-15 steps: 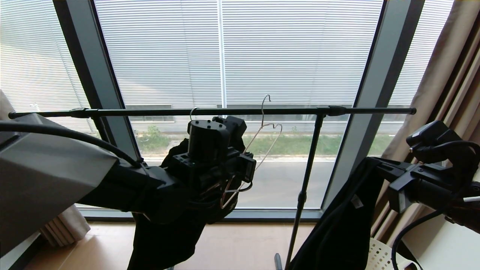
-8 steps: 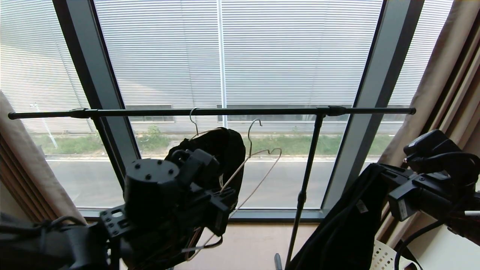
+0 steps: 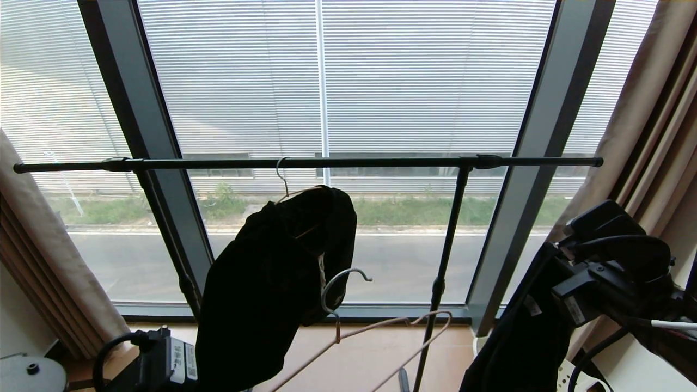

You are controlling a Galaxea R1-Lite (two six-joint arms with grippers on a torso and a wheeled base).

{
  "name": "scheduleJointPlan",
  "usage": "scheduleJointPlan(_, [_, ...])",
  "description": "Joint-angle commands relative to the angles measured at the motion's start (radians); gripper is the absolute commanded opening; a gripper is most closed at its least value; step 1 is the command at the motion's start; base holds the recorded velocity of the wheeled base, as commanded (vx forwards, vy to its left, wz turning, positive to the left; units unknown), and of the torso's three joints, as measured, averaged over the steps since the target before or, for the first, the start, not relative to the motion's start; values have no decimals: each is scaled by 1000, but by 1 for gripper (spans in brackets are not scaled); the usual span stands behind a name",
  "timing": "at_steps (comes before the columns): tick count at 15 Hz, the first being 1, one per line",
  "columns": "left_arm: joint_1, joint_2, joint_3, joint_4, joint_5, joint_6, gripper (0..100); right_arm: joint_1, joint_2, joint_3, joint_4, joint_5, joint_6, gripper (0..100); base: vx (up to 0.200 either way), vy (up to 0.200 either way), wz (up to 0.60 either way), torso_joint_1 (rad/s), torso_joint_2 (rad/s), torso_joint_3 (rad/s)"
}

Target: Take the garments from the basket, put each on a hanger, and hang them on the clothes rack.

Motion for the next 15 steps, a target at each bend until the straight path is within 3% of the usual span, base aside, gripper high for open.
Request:
scheduleJointPlan(1, [-24,-47,26,0,-11,0,0,4,42,-1,-2,-18,1,0,0,0,0,0,0,0])
scheduleJointPlan(5, [-83,-39,12,-6,-12,0,0,18,94,-29,-34,-35,2,0,0,0,0,0,0,0])
scheduleJointPlan(10, [-82,27,-57,-30,-12,-6,0,52,137,-55,-40,-36,12,0,0,0,0,0,0,0])
scheduleJointPlan(15, [-76,196,-67,-233,-11,-7,0,76,167,-73,-42,-45,33,0,0,0,0,0,0,0])
